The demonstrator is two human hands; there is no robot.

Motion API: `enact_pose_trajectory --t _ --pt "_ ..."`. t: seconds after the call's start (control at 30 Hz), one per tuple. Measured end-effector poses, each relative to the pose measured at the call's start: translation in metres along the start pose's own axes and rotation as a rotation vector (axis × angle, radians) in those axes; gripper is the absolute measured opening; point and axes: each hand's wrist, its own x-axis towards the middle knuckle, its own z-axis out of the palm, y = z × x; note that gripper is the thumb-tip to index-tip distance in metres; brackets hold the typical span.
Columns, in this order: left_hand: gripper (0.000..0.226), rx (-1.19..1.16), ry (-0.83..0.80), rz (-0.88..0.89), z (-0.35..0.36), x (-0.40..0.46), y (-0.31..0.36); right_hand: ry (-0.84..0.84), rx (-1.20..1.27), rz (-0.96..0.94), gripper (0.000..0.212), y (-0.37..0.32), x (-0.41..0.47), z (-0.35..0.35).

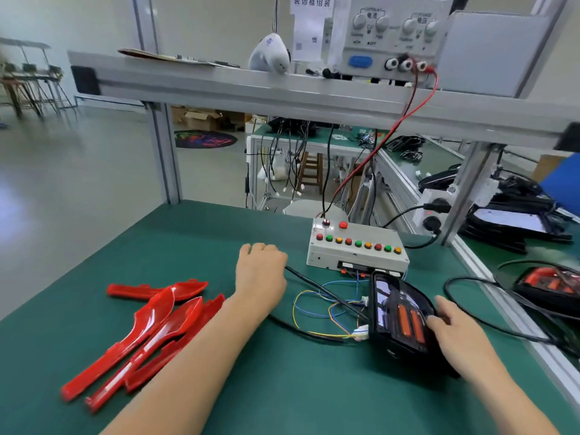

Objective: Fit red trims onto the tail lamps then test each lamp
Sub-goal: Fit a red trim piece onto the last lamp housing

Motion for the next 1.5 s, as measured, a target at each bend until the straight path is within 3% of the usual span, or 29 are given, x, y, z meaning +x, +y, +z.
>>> enact_pose_trajectory --t 0.17,0.33,0.67,0.93,1.07,1.17,1.3,1.5 --pt "0.02 0.148 -0.101 -0.22 -0.014 -0.008 -0.032 0.092 -0.177 -0.081 0.05 -0.017 -0.011 0.003" --pt "0.024 0.202 -0.196 -0.336 -0.011 -0.016 -0.053 0.096 -0.229 -0.143 0.048 -0.032 -0.018 0.008" --pt "0.016 0.158 -0.236 -0.416 -0.006 -0.021 -0.062 0.056 -0.226 -0.163 0.047 -0.039 -0.025 0.011" --pt "0.021 0.094 -0.219 -0.373 -0.008 -0.021 -0.064 0.053 -0.23 -0.186 0.042 -0.037 -0.026 0.01" --pt "0.031 -0.037 -0.118 -0.336 -0.015 -0.017 -0.059 0.063 -0.24 -0.2 0.043 -0.039 -0.025 0.01" --pt "0.035 -0.155 0.063 -0.219 -0.03 -0.011 -0.045 0.098 -0.231 -0.234 0.043 -0.042 -0.025 0.01" --pt "0.028 -0.579 0.339 -0.037 -0.064 -0.002 -0.016 0.164 -0.137 -0.385 0.04 -0.05 -0.029 0.011" --pt "0.026 -1.269 0.221 0.011 -0.092 0.019 0.022 0.14 -0.029 -0.596 0.049 -0.061 -0.034 0.014"
